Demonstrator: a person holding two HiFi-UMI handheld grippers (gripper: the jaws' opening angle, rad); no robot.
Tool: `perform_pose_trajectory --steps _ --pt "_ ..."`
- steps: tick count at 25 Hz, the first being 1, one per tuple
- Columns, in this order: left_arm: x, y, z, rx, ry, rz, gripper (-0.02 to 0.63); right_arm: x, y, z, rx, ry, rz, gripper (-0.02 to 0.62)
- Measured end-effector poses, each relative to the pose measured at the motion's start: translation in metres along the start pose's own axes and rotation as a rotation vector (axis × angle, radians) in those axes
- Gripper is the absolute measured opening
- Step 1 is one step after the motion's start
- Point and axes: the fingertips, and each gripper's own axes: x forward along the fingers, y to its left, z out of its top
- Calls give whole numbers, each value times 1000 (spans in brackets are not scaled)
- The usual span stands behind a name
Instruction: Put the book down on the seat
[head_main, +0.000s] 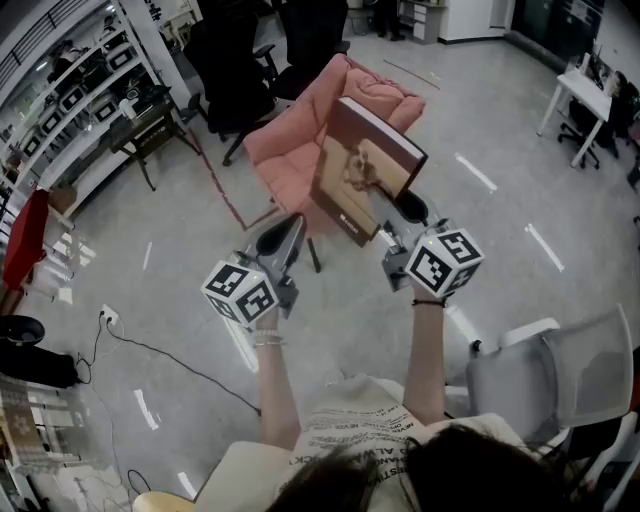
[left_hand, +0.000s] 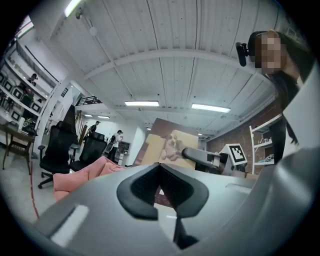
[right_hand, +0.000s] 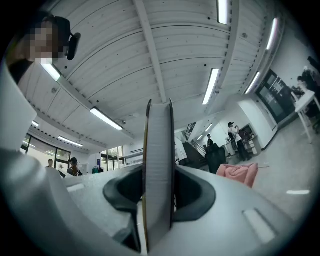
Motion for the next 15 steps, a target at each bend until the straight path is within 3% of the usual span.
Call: perform_pose_trajectory --steps 9,15 --pt "13 -22 -15 5 43 24 -11 -10 -11 0 -20 53 -4 147" --pt "21 -14 -31 -1 78 57 -11 0 -31 -18 -11 97 -19 147"
